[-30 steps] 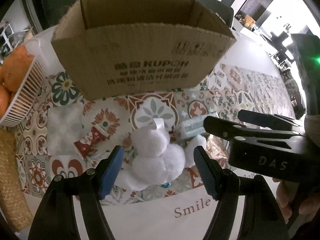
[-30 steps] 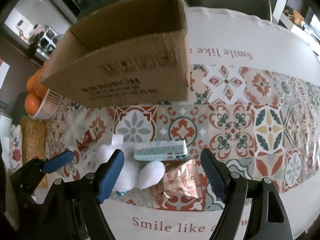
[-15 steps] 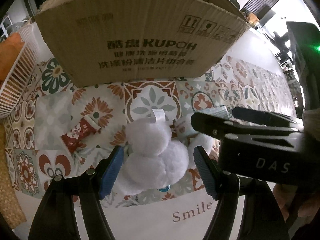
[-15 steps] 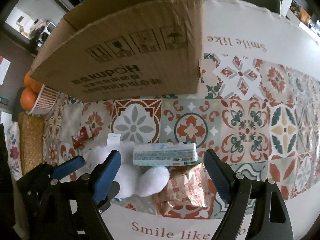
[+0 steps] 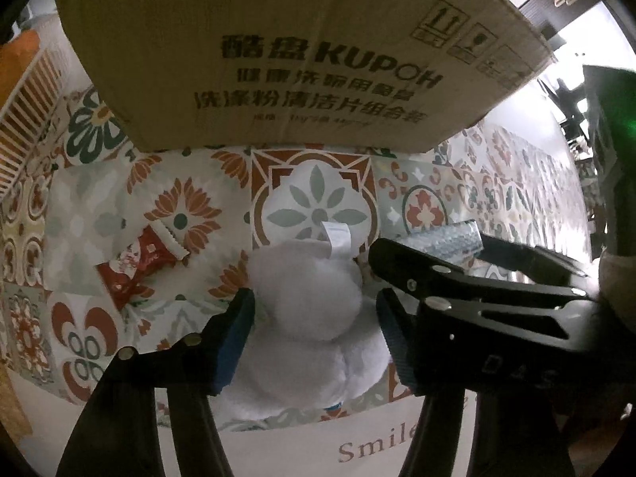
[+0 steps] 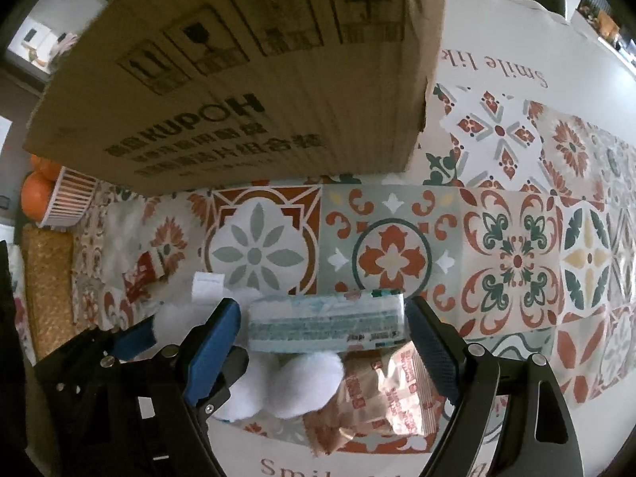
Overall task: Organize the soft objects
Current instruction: 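Grasp the white plush toy with the left tool while the right tool grasps the wipes pack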
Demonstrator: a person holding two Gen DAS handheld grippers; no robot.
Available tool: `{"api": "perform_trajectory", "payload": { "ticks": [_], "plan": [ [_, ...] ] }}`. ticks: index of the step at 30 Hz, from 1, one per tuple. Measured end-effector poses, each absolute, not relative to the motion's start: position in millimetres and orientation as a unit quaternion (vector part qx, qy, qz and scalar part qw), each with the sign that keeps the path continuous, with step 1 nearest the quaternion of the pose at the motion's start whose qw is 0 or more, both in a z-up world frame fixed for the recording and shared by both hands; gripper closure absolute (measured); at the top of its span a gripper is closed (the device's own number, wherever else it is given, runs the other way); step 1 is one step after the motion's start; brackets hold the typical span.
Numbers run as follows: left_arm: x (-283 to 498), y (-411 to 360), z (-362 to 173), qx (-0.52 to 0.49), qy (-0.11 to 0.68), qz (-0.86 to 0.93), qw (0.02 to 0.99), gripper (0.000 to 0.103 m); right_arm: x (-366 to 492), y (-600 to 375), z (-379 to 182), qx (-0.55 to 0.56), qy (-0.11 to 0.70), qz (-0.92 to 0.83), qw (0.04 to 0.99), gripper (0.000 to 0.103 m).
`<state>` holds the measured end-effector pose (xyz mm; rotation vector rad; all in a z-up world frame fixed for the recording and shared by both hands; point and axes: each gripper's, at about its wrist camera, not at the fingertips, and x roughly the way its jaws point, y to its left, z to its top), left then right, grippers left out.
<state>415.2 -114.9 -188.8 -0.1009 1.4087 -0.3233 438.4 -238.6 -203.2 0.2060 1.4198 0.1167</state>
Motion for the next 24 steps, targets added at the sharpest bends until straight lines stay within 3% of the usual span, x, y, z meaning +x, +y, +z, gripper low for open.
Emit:
{"api": "perform_trajectory", "payload": {
  "ticks": [8, 24],
  "plan": [
    [412.6, -123.0, -196.5, -0.048, 0.636, -0.142, 0.757, 0.052, 435.5, -249.5, -211.7, 0.104, 0.65, 0.039, 0.752, 0.024],
    [387.8, -110.4, -173.8, -0.034, 0.591, -0.132, 0.795, 0.06, 400.5, -273.4, -176.8, 0.078, 0.603, -0.023, 0.794, 0.025]
  ]
}}
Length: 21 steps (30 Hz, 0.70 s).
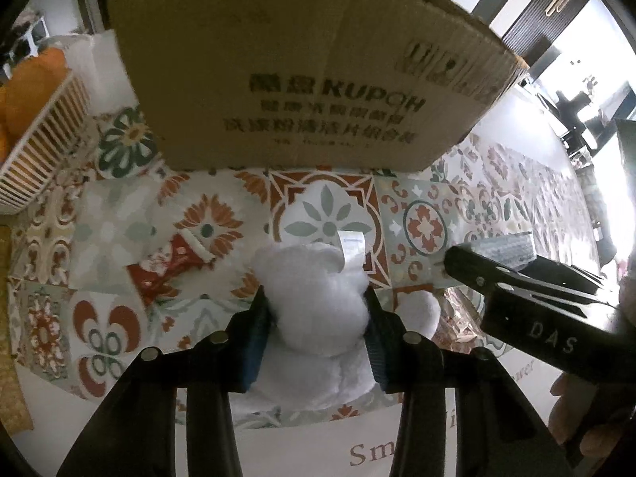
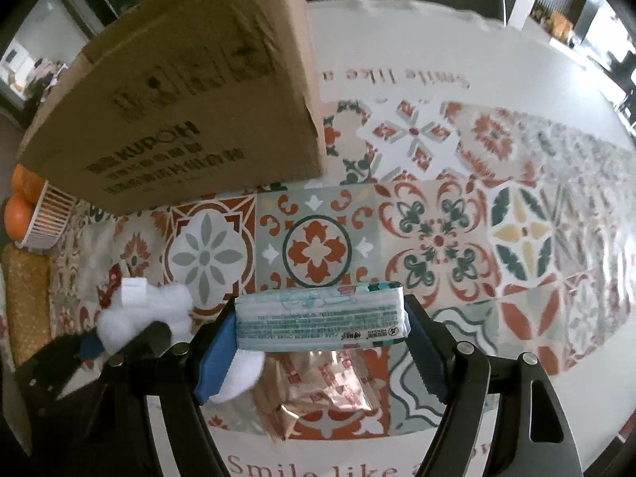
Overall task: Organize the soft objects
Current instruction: 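Grasp the white plush toy with the left tool while the right tool grasps the wipes pack, then lift and carry the plush toy and wipes pack over the box with both tools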
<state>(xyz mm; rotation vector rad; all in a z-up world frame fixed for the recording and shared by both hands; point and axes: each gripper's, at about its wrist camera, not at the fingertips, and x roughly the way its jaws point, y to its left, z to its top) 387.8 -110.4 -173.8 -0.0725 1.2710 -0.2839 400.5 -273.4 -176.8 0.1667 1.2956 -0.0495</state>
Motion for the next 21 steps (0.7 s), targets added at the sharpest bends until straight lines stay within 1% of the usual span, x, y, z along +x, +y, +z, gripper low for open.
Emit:
{"api": "perform_trajectory", "payload": {
  "ticks": [21],
  "plan": [
    [373.5, -75.4, -101.7, -0.034, 0.501, -0.098, 0.859, 0.06, 378.3, -242.0, -101.1, 0.031, 0.518, -0.028, 0.854, 0.025]
  ]
}}
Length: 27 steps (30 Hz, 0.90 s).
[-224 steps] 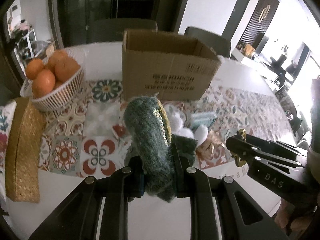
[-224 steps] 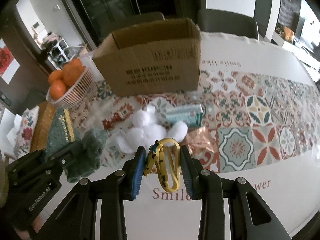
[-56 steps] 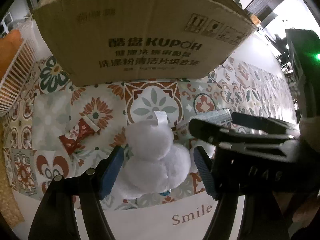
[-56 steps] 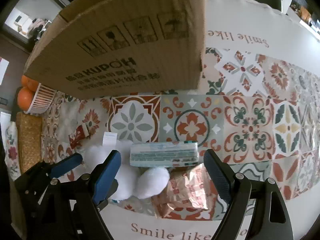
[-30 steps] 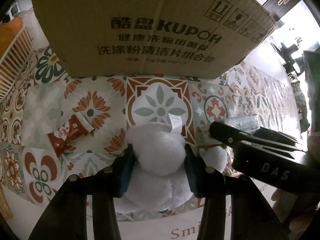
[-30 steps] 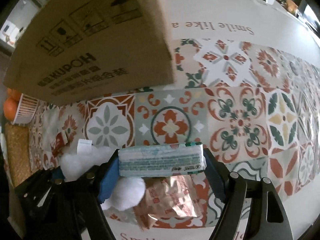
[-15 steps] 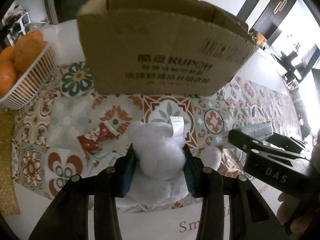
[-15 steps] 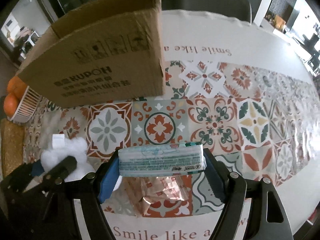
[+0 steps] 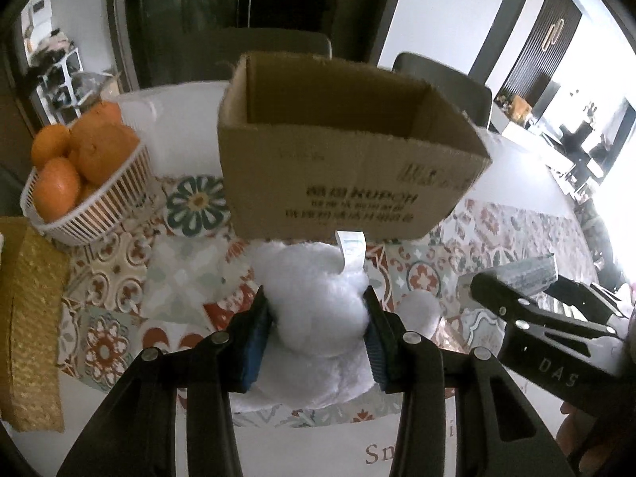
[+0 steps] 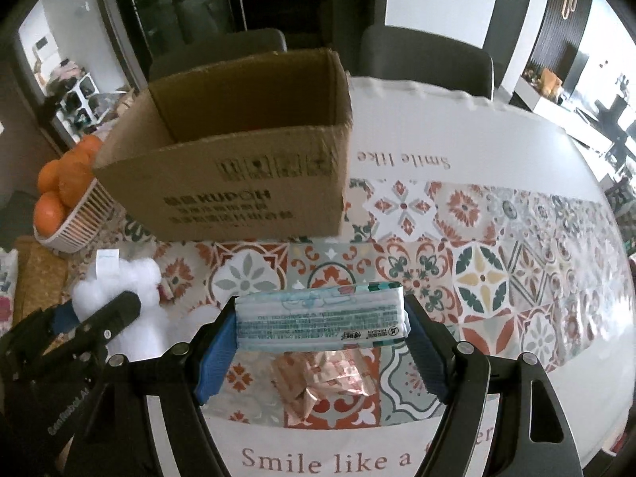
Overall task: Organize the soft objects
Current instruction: 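Lift and carry the plush toy and wipes pack over the box with both tools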
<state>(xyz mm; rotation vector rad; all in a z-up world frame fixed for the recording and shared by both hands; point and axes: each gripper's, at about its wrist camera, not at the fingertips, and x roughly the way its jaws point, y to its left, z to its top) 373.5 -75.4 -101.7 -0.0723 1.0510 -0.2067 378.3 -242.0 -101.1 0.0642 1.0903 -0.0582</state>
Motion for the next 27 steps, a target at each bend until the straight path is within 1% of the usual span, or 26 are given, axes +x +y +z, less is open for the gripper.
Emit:
{"api": "perform_trajectory", "payload": {
  "ticks": [27],
  "plan": [
    [390.1, -65.4, 1.5, -0.024, 0.394, -0.107, 0.913, 0.06, 389.6, -227.1, -8.3, 0.04, 0.419, 0.003, 0.907, 0.025]
  ]
}}
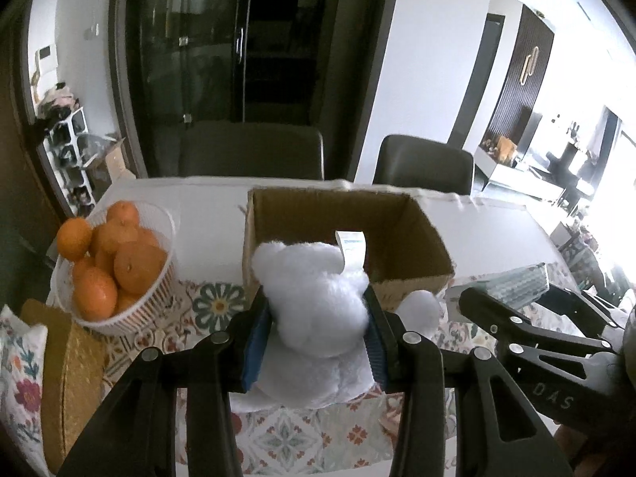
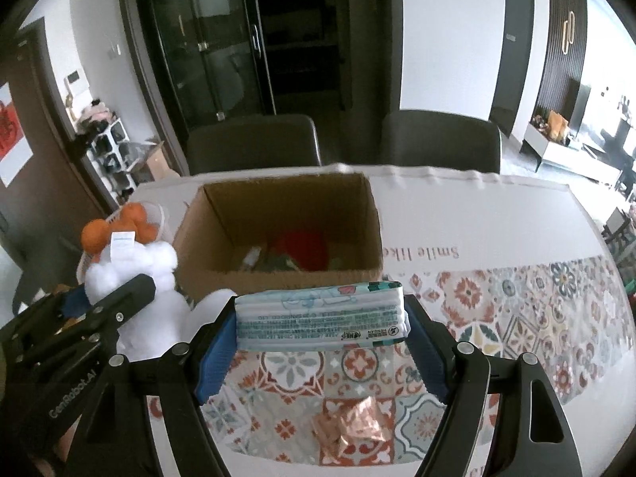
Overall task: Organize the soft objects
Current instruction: 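Lift and carry the plush toy and wipes pack over the box with both tools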
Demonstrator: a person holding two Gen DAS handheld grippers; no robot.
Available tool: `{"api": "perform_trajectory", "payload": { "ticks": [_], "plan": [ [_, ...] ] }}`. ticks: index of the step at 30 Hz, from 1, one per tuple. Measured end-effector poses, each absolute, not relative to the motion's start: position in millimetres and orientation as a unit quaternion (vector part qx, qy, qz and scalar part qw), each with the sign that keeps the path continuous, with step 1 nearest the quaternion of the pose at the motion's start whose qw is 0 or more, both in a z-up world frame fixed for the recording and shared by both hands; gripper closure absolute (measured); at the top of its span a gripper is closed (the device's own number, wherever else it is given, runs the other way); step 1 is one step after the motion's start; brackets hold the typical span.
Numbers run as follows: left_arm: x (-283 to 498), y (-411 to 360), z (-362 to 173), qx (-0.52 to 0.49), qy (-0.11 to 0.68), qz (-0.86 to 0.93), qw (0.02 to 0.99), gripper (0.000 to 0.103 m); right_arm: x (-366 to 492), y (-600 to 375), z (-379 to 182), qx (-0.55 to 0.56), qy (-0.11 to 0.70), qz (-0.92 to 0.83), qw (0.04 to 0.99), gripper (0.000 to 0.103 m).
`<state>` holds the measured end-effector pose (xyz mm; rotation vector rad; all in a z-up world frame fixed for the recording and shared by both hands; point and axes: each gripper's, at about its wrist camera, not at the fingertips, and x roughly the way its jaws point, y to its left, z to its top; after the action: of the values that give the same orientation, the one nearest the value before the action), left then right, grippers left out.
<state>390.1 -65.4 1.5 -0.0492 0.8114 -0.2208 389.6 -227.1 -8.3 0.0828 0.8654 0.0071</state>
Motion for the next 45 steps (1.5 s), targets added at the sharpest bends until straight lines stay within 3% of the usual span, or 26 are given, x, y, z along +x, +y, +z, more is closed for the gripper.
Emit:
{"api": "perform_trajectory", "payload": {
  "ticks": [20, 32, 45],
  "plan": [
    [437.8, -78.2, 39.1, 0.023, 0.35, -0.104, 0.931, 0.06, 433.7, -225.1, 25.9, 0.029, 0.4, 0.015, 0.916, 0.025],
    [484.4, -88.6, 29.6, 0.042, 0.375, -0.118, 0.919, 0.06, 486.8, -232.7, 7.6, 0.025, 0.442, 0.035, 0.896, 0.025],
    [536.4, -99.4, -14.9, 0.089, 0.436, -0.126, 0.886, 0.06, 540.8, -231.0, -41.4, 0.003, 0.513, 0.051, 0.857, 0.025]
  ]
}}
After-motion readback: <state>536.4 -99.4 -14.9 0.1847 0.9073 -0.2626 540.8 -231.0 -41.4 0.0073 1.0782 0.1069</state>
